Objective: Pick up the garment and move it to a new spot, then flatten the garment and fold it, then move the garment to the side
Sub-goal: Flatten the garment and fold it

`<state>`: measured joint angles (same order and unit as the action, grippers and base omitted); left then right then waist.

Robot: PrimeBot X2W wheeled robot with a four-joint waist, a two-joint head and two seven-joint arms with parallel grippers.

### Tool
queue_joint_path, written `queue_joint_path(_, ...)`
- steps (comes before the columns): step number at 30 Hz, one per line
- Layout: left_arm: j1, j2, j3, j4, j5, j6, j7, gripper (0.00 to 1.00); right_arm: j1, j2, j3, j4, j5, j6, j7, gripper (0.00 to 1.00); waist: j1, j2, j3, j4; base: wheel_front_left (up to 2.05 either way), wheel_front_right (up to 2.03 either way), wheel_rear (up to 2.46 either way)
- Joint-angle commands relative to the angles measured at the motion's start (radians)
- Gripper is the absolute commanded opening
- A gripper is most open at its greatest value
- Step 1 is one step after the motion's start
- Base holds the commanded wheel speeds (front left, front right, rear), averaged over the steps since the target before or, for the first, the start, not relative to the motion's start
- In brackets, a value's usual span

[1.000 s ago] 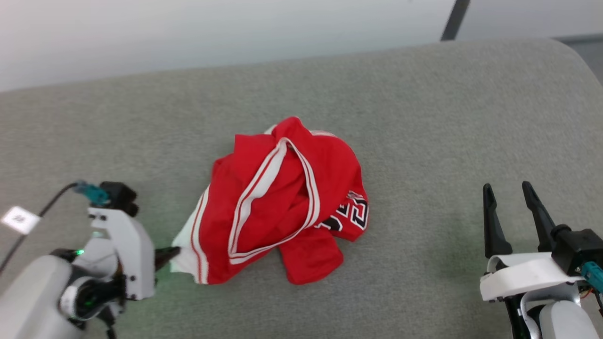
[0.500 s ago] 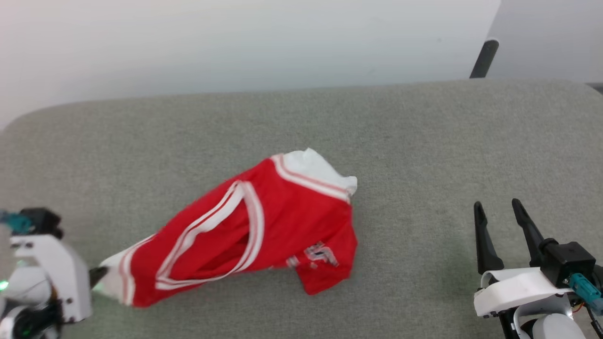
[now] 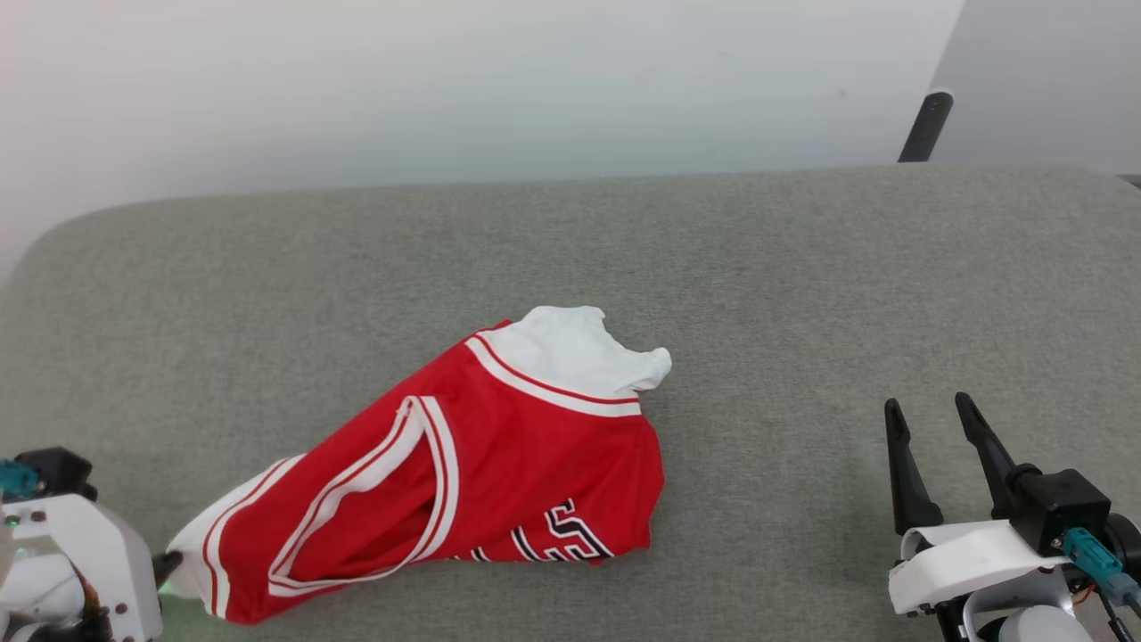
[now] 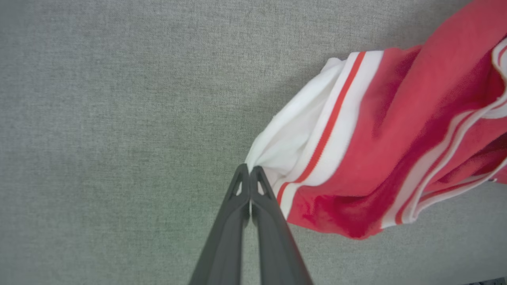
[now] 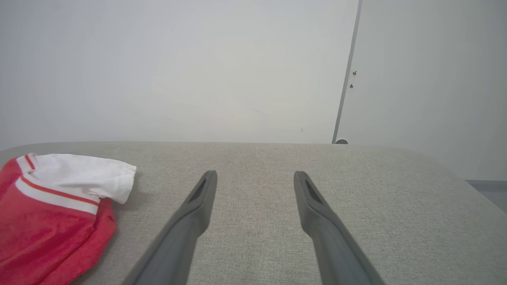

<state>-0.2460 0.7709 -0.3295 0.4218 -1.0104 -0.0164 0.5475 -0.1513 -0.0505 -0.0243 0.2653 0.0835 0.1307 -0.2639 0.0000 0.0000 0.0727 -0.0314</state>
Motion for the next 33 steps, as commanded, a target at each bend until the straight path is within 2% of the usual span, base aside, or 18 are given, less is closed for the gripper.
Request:
queue_joint_path(1,-0.01,0.0,-0.001,0.0,0.007,-0.004,-0.008,0.55,0.008,0.0,0.003,0.003,-0.004,0.0,-0.001,1.0,0.0,0.0,-0.003,0.006,0.0,0.0,0.0)
queue_joint_path(2,-0.015,-0.002,-0.001,-0.002,0.01,-0.008,-0.015,0.79,0.007,0.0,0.004,0.006,-0.005,0.0,-0.001,1.0,0.0,0.0,-0.006,0.011,0.0,0.0,0.0)
queue_joint_path(4,-0.021,0.004,-0.003,-0.011,0.022,-0.008,-0.028,0.96,0.007,0.0,0.008,0.011,-0.008,0.0,-0.001,1.0,0.0,0.0,-0.015,0.022,0.0,0.0,0.0)
queue_joint_path(5,-0.025,0.007,-0.004,-0.02,0.031,-0.01,-0.038,1.0,0.008,0.0,0.01,0.014,-0.011,0.0,-0.001,1.0,0.0,0.0,-0.02,0.029,0.0,0.0,0.0)
queue_joint_path(12,-0.018,-0.004,0.031,-0.124,0.059,0.008,-0.157,1.0,0.006,0.0,0.019,0.032,-0.017,0.0,0.015,1.0,0.0,0.0,-0.061,0.092,0.0,0.0,0.0)
queue_joint_path(21,0.065,-0.022,0.069,-0.266,0.138,0.029,-0.392,1.0,-0.017,0.0,0.034,0.041,-0.024,0.0,0.075,1.0,0.0,0.0,-0.106,0.197,0.0,0.0,0.0)
queue_joint_path(27,0.147,-0.044,0.1,-0.305,0.188,0.057,-0.559,1.0,-0.044,-0.018,0.05,0.061,-0.006,0.0,0.143,1.0,0.0,0.0,-0.125,0.26,0.0,0.0,0.0)
queue_joint_path(33,0.218,-0.096,0.108,-0.321,0.208,0.068,-0.694,1.0,-0.081,-0.048,0.051,0.101,0.032,0.0,0.254,1.0,0.0,0.0,-0.132,0.329,0.0,0.0,0.0)
